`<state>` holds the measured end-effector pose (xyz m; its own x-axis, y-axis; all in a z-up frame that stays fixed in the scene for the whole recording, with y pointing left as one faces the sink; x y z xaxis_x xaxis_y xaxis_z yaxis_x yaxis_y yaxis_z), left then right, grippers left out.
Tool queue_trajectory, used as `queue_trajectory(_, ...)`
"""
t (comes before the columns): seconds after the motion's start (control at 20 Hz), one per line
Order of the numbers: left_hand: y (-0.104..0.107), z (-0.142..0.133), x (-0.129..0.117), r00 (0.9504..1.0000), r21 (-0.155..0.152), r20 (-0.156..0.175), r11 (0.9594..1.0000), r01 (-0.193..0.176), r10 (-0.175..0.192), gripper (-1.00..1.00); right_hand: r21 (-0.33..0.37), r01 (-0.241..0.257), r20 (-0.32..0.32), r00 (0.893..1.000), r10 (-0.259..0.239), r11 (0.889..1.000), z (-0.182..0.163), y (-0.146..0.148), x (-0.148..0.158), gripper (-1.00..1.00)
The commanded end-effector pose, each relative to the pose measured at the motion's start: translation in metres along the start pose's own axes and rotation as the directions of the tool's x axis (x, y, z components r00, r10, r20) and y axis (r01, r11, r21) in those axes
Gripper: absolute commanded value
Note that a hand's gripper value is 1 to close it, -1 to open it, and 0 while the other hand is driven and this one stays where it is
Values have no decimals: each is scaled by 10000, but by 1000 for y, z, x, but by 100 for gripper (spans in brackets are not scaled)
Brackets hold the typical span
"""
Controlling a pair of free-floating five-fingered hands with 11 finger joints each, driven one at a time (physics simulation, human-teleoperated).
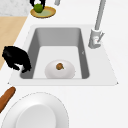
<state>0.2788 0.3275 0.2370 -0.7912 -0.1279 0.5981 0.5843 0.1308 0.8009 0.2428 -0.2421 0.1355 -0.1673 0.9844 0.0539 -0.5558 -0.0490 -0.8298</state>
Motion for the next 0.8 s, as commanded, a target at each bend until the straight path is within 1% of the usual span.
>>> queue_trajectory(0.0,12,-20,5,9999,-104,-73,9999,95,-96,100,0,0,0,10000,0,10000,0,0,0,0)
queue_trajectory(0.1,14,-31,12,9997,-45,-141,9997,221,-222,100,0,0,0,10000,0,10000,0,0,0,0)
queue_trajectory(0.15,16,-38,16,9995,-68,-172,9996,263,-264,100,0,0,0,10000,0,10000,0,0,0,0)
queue_trajectory(0.3,23,-58,21,9997,-181,-164,9996,202,-205,100,0,0,0,10000,0,10000,0,0,0,0)
queue_trajectory(0.45,28,-80,18,9997,-228,-220,9997,88,-93,100,0,0,0,10000,0,10000,0,0,0,0)
queue_trajectory(0.75,38,-126,16,9995,-257,-271,9996,132,-139,100,0,0,0,10000,0,10000,0,0,0,0)
